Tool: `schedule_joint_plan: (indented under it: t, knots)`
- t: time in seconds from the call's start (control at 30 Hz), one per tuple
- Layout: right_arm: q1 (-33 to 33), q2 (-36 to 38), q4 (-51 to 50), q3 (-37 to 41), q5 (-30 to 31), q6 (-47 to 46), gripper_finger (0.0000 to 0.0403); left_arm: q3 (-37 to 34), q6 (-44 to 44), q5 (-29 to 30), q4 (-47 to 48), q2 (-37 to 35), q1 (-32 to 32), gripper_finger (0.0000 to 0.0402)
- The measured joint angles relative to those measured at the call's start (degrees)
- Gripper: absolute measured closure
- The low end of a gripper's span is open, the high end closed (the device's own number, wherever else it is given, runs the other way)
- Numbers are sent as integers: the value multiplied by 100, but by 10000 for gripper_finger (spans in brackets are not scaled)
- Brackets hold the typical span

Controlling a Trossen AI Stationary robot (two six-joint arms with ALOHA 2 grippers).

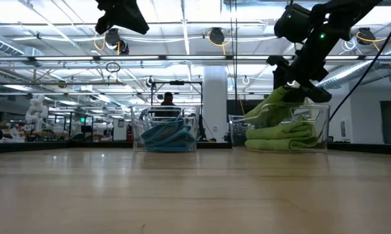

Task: Fold microfiber towels
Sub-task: Stack the folded green microfiber towel on top of the other green microfiber towel in the right transparent bin

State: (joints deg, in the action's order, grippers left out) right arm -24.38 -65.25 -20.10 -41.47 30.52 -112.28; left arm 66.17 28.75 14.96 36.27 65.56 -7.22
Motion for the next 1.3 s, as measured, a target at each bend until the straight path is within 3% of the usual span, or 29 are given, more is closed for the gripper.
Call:
schedule_joint_plan:
  t: [0.17, 0.47, 1.3]
  knots:
    - [-2, 347, -78, 0, 77, 407, 220, 0, 6, 0, -2, -2, 2, 346]
    - [0, 1066, -1281, 4, -356, 564, 220, 0, -91, 0, -5, 0, 2, 346]
    - [26, 2332, -1227, 3, -1698, 1183, 220, 0, -278, -7, -9, -2, -127, 346]
